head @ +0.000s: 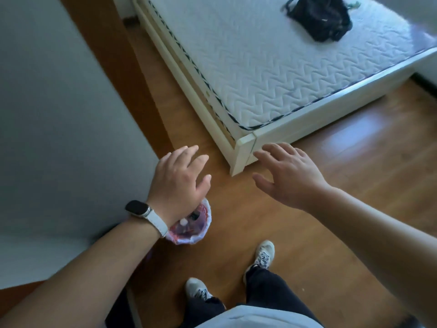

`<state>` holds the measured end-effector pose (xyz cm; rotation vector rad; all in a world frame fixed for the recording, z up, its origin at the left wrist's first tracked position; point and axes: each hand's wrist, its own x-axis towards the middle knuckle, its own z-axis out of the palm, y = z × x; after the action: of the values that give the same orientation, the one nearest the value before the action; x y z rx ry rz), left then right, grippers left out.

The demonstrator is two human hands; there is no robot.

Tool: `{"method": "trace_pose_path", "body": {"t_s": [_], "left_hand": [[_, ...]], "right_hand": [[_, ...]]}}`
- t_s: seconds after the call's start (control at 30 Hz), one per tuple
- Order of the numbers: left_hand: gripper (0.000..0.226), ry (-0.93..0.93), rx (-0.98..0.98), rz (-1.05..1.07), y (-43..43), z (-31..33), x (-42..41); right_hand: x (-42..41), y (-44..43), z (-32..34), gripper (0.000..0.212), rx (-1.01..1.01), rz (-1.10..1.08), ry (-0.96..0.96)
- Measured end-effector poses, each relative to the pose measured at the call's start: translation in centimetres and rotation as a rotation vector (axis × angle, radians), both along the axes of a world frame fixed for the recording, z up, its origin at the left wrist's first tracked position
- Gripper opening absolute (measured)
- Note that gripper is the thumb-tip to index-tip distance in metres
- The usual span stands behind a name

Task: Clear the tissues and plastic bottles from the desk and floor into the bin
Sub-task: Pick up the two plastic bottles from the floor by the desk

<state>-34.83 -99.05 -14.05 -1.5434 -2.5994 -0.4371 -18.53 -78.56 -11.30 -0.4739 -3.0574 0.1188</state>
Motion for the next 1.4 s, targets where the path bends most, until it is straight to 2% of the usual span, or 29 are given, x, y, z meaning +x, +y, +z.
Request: {"method": "trace_pose_path", "body": {"t_s": [0.4,0.77,1.17,1.4], "left_hand": [[0.041,0.106,0.044,-0.205,19.6,6.2,5.6],[0.043,0.181,0.088,-0.368,33.7,9.5,11.5],[0.046,0.181,0.086,-0.600,48.1,8.9,13.9],[0.049,0.163,0.045,-0.726,61.0,8.7,11.4]], "right_hand": [[9.5,16.1,3.9,0.058,0.010,-0.182,0.064],[17.6,26.8,6.8,0.054,0.065,-0.391,0.224],[23.7,34.5,6.3,0.055,0.128,-0.647,0.206],[23.3,42.2,6.5,0.056,0.151,-0.843,0.154]]}}
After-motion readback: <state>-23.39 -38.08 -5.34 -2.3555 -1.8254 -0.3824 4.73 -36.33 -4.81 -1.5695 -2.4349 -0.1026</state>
